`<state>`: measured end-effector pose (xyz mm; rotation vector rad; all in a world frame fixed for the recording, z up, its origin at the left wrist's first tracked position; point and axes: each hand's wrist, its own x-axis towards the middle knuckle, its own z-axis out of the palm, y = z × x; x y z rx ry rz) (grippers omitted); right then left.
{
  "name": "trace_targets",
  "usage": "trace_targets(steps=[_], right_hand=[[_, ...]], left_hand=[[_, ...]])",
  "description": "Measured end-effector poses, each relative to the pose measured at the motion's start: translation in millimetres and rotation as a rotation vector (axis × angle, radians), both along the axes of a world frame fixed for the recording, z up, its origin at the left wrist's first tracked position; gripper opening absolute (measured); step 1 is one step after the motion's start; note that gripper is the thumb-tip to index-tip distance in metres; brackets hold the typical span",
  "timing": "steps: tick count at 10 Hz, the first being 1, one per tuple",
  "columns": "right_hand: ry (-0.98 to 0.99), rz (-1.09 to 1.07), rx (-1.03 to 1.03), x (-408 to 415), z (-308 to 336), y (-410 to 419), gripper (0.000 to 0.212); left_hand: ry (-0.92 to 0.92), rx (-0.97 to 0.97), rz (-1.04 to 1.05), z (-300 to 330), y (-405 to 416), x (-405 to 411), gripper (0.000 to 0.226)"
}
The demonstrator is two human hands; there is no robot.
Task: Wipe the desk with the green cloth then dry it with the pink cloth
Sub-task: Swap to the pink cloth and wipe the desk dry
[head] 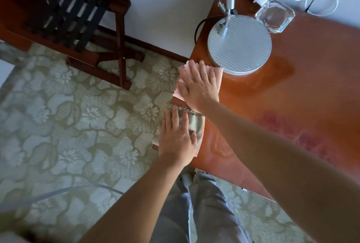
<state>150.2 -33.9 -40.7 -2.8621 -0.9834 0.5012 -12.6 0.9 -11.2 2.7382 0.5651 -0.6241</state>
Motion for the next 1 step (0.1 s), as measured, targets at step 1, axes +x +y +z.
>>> trace_targets(steps=[1], right_hand=[[0.071,-0.030,0.077,-4.2,13.7,-8.9,0.059]], left_hand=[[-0.048,-0.079,0.022,14.2,11.0,9.1,0.067]])
